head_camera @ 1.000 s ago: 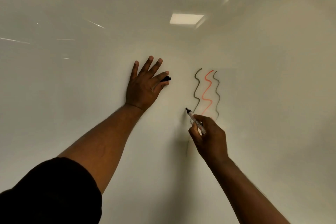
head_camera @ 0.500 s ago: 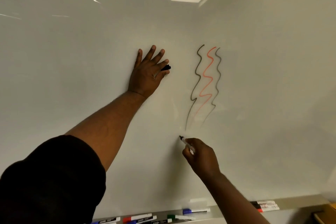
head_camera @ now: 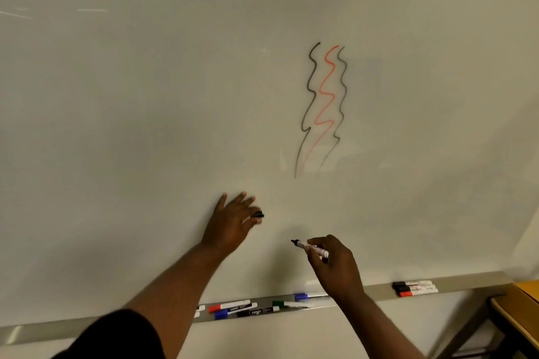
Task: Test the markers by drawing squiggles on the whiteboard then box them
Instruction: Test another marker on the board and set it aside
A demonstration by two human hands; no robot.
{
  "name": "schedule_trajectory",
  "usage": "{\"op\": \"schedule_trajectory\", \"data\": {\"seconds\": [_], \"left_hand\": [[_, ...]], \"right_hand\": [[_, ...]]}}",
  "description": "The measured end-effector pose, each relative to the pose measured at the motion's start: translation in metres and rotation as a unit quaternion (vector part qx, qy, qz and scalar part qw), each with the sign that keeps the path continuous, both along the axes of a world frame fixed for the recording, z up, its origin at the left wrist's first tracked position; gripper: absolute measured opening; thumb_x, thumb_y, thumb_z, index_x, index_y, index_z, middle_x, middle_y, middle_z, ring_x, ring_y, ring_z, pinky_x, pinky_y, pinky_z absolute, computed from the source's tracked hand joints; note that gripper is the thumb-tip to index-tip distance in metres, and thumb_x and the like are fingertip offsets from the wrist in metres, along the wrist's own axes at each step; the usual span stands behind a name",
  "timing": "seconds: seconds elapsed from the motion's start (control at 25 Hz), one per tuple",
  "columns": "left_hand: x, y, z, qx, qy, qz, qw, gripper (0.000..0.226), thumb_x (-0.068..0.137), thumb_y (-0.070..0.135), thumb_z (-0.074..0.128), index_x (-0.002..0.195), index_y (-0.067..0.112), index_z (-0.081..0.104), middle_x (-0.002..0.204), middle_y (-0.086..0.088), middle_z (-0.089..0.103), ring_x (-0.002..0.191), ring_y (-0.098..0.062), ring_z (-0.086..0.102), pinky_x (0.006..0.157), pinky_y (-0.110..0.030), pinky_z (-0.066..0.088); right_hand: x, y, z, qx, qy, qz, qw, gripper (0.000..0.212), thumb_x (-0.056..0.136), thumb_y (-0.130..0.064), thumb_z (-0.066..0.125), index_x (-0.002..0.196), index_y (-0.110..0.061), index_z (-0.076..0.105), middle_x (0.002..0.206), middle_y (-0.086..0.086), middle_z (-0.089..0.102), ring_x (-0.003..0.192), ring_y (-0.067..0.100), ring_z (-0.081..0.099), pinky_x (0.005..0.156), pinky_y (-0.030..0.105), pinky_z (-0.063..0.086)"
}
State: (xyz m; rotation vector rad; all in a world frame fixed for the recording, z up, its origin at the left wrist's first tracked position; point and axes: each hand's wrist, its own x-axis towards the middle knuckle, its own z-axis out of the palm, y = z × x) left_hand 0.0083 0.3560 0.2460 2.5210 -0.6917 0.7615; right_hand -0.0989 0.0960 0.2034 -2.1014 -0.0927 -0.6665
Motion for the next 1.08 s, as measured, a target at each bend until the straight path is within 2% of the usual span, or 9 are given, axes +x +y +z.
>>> {"op": "schedule_trajectory", "data": {"seconds": [0.12, 0.24, 0.36, 0.52, 0.68, 0.84, 1.0, 1.08], "left_hand": [[-0.042, -0.006, -0.055, -0.032, 0.093, 0.014, 0.995, 0.053, 0.089, 0.069, 0.042, 0.117, 0.033, 0.07, 0.112, 0.011, 0.072, 0.11, -0.008, 0.06, 0.119, -0.042, 0.023], [-0.074, -0.014, -0.086, -0.05, 0.163, 0.033, 0.985, 0.035, 0.094, 0.048, 0.058, 0.121, 0.029, 0.069, 0.113, 0.008, 0.072, 0.112, -0.019, 0.06, 0.108, -0.026, 0.033], [-0.092, -0.017, -0.112, -0.062, 0.2, 0.032, 0.977, 0.029, 0.094, 0.045, 0.06, 0.119, 0.033, 0.068, 0.107, 0.012, 0.073, 0.101, -0.018, 0.063, 0.091, -0.026, 0.044], [-0.117, -0.018, -0.135, -0.058, 0.251, 0.031, 0.966, 0.026, 0.095, 0.044, 0.058, 0.12, 0.039, 0.065, 0.102, 0.013, 0.072, 0.094, -0.011, 0.063, 0.082, -0.031, 0.052], [-0.141, -0.021, -0.149, -0.081, 0.322, 0.031, 0.943, 0.029, 0.093, 0.045, 0.061, 0.121, 0.039, 0.066, 0.114, 0.016, 0.07, 0.103, -0.003, 0.062, 0.086, -0.026, 0.052], [-0.163, -0.03, -0.16, -0.119, 0.369, 0.046, 0.921, 0.031, 0.091, 0.044, 0.065, 0.121, 0.036, 0.067, 0.118, 0.013, 0.069, 0.106, -0.005, 0.062, 0.089, -0.025, 0.05], [-0.177, -0.027, -0.163, -0.15, 0.385, 0.073, 0.908, 0.029, 0.092, 0.04, 0.065, 0.12, 0.035, 0.068, 0.117, 0.014, 0.069, 0.097, 0.001, 0.057, 0.08, -0.012, 0.043], [-0.185, -0.023, -0.165, -0.168, 0.392, 0.083, 0.901, 0.027, 0.092, 0.039, 0.066, 0.118, 0.036, 0.068, 0.116, 0.015, 0.069, 0.097, 0.001, 0.057, 0.079, -0.012, 0.042]], "right_hand": [[-0.02, 0.0, -0.024, 0.004, 0.018, 0.02, 1.0, 0.012, 0.091, -0.026, 0.07, 0.093, -0.038, 0.068, 0.089, -0.019, 0.065, 0.078, 0.007, 0.063, 0.064, 0.021, 0.049], [-0.031, -0.003, -0.051, -0.006, 0.058, 0.027, 0.998, 0.017, 0.087, -0.023, 0.072, 0.098, -0.036, 0.069, 0.09, -0.02, 0.066, 0.083, 0.004, 0.064, 0.067, 0.021, 0.05], [-0.038, -0.006, -0.074, -0.018, 0.088, 0.031, 0.995, 0.021, 0.083, -0.021, 0.074, 0.095, -0.036, 0.069, 0.092, -0.022, 0.066, 0.09, 0.001, 0.062, 0.071, 0.021, 0.047], [-0.05, -0.006, -0.094, 0.022, 0.122, 0.041, 0.991, 0.026, 0.081, -0.014, 0.079, 0.092, -0.036, 0.07, 0.093, -0.018, 0.068, 0.091, 0.003, 0.062, 0.075, 0.02, 0.046], [-0.06, -0.005, -0.106, 0.043, 0.137, 0.057, 0.988, 0.024, 0.084, -0.013, 0.077, 0.093, -0.033, 0.069, 0.096, -0.014, 0.069, 0.092, 0.004, 0.062, 0.076, 0.01, 0.043], [-0.07, -0.003, -0.114, 0.052, 0.164, 0.089, 0.981, 0.023, 0.085, -0.011, 0.075, 0.091, -0.032, 0.068, 0.096, -0.014, 0.07, 0.092, 0.004, 0.061, 0.075, 0.006, 0.041], [-0.076, -0.004, -0.119, 0.051, 0.18, 0.111, 0.976, 0.021, 0.085, -0.01, 0.075, 0.088, -0.03, 0.068, 0.092, -0.013, 0.07, 0.09, 0.004, 0.061, 0.075, 0.006, 0.04], [-0.078, -0.002, -0.121, 0.046, 0.182, 0.125, 0.974, 0.021, 0.086, -0.01, 0.075, 0.088, -0.03, 0.068, 0.091, -0.013, 0.07, 0.09, 0.006, 0.062, 0.076, 0.006, 0.04]]}}
